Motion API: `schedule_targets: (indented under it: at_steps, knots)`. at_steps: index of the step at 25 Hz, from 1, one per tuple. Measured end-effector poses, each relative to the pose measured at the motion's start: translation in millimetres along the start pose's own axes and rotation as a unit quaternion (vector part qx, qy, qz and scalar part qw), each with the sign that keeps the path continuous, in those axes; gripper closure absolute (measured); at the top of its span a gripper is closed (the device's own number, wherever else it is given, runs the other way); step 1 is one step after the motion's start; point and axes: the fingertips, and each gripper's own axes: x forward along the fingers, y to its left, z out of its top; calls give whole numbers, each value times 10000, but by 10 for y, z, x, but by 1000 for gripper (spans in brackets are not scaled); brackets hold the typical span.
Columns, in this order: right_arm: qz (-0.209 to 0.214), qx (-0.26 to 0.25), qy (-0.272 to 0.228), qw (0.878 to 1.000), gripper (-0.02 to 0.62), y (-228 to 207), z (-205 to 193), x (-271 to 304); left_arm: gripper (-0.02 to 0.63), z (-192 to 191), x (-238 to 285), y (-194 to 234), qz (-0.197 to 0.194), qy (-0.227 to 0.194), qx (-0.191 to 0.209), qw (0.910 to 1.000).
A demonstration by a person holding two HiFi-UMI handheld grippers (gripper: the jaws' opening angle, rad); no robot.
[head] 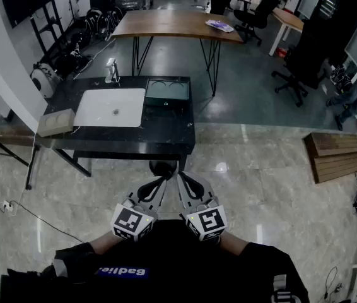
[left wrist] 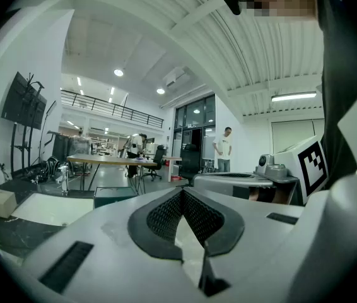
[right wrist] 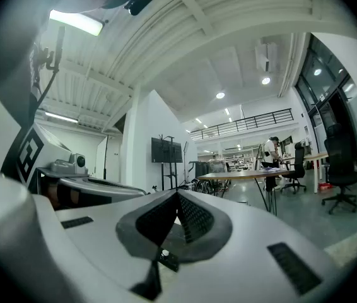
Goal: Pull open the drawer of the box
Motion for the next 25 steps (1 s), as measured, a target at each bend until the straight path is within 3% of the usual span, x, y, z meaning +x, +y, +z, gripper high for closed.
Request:
schedule_targets:
  at_steps: [25]
  knots:
    - [90, 177, 4, 9998, 597, -20, -1, -60, 604, -33, 32, -68, -7, 58, -14, 10000]
